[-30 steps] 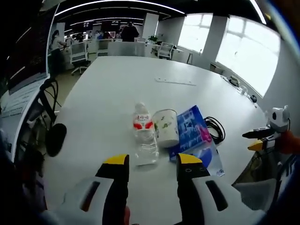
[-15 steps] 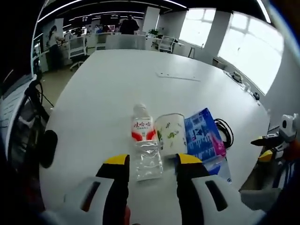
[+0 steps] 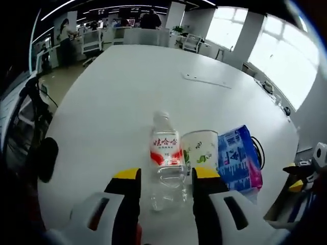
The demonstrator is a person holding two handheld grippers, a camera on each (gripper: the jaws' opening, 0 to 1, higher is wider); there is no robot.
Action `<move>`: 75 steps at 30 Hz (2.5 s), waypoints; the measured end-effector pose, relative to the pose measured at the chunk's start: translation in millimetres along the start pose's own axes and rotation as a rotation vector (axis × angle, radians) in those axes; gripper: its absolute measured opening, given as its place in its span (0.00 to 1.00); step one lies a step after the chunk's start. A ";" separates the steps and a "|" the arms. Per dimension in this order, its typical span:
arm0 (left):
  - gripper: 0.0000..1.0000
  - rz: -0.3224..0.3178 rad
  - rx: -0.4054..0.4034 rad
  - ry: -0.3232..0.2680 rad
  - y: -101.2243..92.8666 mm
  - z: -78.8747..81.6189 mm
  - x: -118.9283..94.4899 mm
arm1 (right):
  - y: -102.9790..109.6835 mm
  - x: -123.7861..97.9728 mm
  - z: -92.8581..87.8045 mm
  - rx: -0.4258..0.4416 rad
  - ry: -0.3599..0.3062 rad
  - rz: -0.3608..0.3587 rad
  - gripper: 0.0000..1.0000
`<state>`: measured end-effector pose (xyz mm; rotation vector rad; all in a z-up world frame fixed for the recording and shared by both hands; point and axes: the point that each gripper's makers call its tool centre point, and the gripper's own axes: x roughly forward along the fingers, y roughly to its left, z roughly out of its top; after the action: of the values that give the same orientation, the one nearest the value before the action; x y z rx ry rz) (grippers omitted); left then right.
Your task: Arrange the tabletop items into an orderly group along one side of the table until the central work area is clear of visible clutter.
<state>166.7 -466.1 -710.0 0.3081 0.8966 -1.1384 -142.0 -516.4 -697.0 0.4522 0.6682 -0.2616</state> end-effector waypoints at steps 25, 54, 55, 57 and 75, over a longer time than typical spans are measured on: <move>0.34 0.004 -0.022 0.061 0.7 9.2 36.6 | 1.4 -0.7 3.3 -0.008 0.025 -0.001 0.49; 0.33 0.065 0.040 0.068 36.1 -18.8 2.8 | 9.5 6.9 2.3 -0.019 0.030 0.024 0.48; 0.33 0.067 0.041 0.069 36.8 -21.1 0.7 | 9.8 7.2 2.6 -0.021 0.030 0.024 0.48; 0.33 0.069 0.042 0.071 37.6 -24.8 -2.8 | 11.1 7.9 3.5 -0.025 0.029 0.027 0.48; 0.42 0.081 0.103 0.110 32.3 -23.6 9.8 | 21.8 3.9 21.0 -0.105 -0.002 0.054 0.54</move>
<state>185.7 -443.9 -739.1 0.4912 0.9151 -1.1022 -119.6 -507.9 -678.1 0.3685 0.6641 -0.1749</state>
